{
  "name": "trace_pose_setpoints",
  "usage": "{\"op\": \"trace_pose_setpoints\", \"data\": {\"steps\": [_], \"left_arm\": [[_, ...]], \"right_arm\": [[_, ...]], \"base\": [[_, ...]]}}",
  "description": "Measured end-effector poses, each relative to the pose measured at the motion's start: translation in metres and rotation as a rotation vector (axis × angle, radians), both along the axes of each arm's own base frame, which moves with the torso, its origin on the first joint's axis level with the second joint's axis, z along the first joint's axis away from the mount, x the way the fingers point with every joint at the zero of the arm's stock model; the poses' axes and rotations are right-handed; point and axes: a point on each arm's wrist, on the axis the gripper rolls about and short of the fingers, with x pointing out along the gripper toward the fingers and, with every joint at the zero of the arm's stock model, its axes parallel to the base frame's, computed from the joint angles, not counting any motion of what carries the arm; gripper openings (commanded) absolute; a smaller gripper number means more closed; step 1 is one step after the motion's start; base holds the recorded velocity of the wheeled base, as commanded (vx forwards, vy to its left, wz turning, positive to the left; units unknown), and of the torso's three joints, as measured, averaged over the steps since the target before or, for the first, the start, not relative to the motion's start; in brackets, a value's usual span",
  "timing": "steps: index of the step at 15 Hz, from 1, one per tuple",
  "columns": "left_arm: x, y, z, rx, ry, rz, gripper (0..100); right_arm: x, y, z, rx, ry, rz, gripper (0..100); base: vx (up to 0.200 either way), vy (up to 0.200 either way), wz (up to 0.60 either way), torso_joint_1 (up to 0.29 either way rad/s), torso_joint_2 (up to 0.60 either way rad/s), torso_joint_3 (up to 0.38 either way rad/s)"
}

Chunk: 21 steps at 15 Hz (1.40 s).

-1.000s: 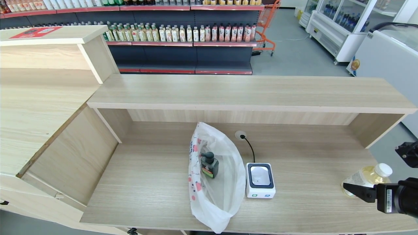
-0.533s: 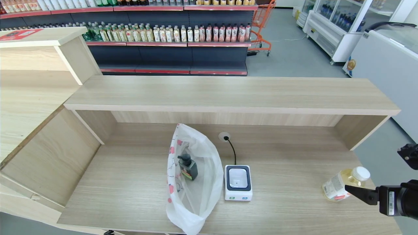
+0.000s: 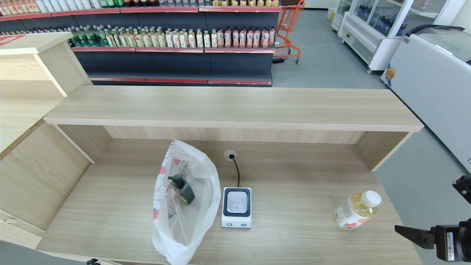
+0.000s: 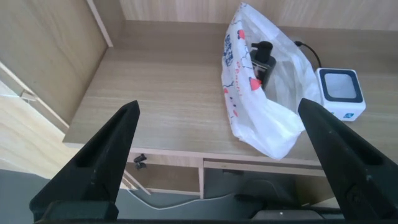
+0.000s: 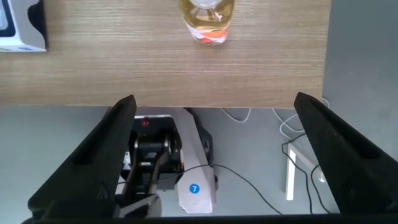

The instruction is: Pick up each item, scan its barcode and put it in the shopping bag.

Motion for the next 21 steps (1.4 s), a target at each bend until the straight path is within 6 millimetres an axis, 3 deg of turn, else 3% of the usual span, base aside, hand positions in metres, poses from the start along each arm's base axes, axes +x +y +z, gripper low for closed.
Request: {"op": "trace_pose_setpoints", "data": {"steps": [4,9,15,21], "left_arm": [[0.000,0.000,0.000,-0.001,0.000,0.000,100],[0.000,0.000,0.000,-0.001,0.000,0.000,100],[0.000,0.000,0.000,-0.001,0.000,0.000,100],[0.000,0.000,0.000,-0.001,0.000,0.000,100]], "right_arm": [[-0.016,0.001,-0.006,0.023,0.030,0.030,100],[-0.023,-0.007,-0.018,-0.144,0.164,-0.160,100],[0.007,-0.009,-0.029,-0.173,0.173,-0.178,100],[0.041,-0.009,-0.063,-0.207,0.236,-0.119,100]], "base": [[0.000,0.000,0.00,0.000,0.00,0.000],[0.000,0.000,0.00,0.000,0.00,0.000],[0.000,0.000,0.00,0.000,0.00,0.000],[0.000,0.000,0.00,0.000,0.00,0.000]]}}
